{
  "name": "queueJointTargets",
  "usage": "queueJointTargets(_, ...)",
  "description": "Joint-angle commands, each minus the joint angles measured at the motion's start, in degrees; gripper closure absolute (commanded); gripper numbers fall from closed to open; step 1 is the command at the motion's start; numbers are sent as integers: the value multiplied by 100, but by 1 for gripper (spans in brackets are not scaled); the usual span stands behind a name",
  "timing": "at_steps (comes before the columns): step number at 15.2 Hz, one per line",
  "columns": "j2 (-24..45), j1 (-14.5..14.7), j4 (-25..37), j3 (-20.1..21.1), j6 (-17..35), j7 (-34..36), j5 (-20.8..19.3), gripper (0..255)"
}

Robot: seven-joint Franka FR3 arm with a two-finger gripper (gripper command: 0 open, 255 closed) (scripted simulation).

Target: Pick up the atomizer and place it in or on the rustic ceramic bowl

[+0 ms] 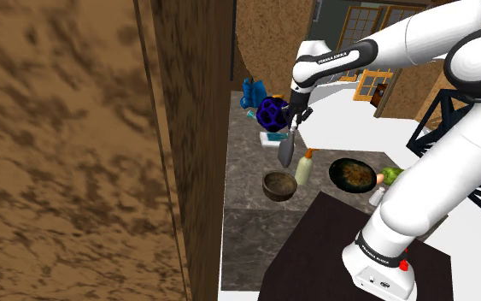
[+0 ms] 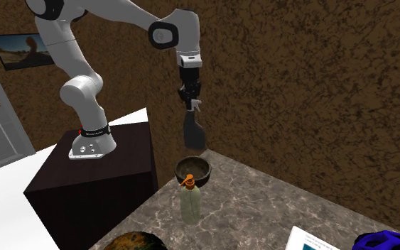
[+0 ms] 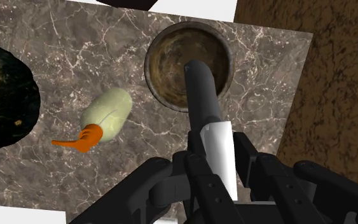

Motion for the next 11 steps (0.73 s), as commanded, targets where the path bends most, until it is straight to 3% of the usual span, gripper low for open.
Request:
queueJointTargets(1, 71, -2, -90, -14, 164, -14, 12, 255)
queueJointTargets(11, 424, -3, -540, -59, 959, -60, 81, 255)
